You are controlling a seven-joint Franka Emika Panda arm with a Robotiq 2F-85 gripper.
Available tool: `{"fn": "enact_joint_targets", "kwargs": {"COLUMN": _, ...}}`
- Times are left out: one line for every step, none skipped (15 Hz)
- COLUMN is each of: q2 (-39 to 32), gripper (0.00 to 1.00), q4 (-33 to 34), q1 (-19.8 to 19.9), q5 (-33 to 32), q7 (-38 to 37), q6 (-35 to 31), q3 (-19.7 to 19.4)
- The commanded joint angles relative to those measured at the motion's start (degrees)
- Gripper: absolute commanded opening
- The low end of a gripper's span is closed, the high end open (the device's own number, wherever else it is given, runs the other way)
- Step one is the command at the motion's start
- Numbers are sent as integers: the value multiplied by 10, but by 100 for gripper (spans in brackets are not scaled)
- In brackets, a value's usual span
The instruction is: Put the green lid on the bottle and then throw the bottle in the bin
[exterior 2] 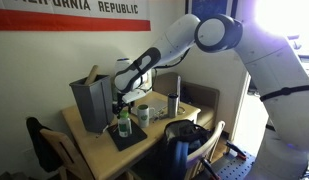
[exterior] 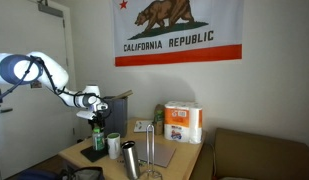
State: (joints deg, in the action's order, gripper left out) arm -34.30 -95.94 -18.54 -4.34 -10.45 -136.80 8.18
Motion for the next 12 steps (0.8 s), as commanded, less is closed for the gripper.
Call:
{"fn": "enact_joint_targets", "kwargs": {"q2": -10, "gripper": 59, "q4": 19, "q1": -6, "q5": -12, "q7": 5, "q6": -2, "q3": -9}}
{"fn": "enact_joint_targets", "kwargs": {"q2": -10, "gripper": 51, "q4": 20, "q1": -6, "q5": -12, "q7": 5, "q6": -2, "q3": -9}}
{"fn": "enact_joint_targets", "kwargs": {"q2": -10, "gripper": 42, "q4": 21, "q1": -6, "q5": -12, "q7": 5, "q6": -1, "q3": -9}}
{"fn": "enact_joint_targets", "kwargs": {"q2": -11, "gripper": 40, "q4": 22, "q1": -6, "q5": -12, "q7": 6, "q6": 1, "q3": -10}}
{"fn": "enact_joint_targets", "kwargs": {"q2": -11, "gripper": 40, "q4": 23, "q1": -6, "q5": -12, "q7": 6, "q6": 0, "q3": -9}}
{"fn": "enact_joint_targets", "kwargs": {"q2": -12, "gripper": 40, "q4": 24, "q1": -6, "q5": -12, "q7": 6, "q6": 1, "q3": -9}}
{"fn": "enact_joint_targets", "kwargs": {"q2": -12, "gripper": 40, "q4": 25, "q1": -6, "q5": -11, "q7": 6, "q6": 2, "q3": -9}}
{"fn": "enact_joint_targets", "kwargs": {"q2": -12, "gripper": 40, "q4": 28, "q1": -5, "q5": -9, "q7": 7, "q6": 5, "q3": -8}}
{"fn": "enact_joint_targets", "kwargs": {"q2": -10, "gripper": 40, "q4": 33, "q1": -3, "q5": -6, "q7": 9, "q6": 9, "q3": -6}}
{"fn": "enact_joint_targets", "kwargs": {"q2": -9, "gripper": 40, "q4": 38, "q1": -2, "q5": -5, "q7": 10, "q6": 15, "q3": -6}}
{"fn": "enact_joint_targets", "kwargs": {"q2": -6, "gripper": 40, "q4": 47, "q1": 0, "q5": -3, "q7": 14, "q6": 23, "q3": -5}}
{"fn": "enact_joint_targets", "kwargs": {"q2": -5, "gripper": 40, "q4": 56, "q1": -3, "q5": -7, "q7": 12, "q6": 31, "q3": -7}}
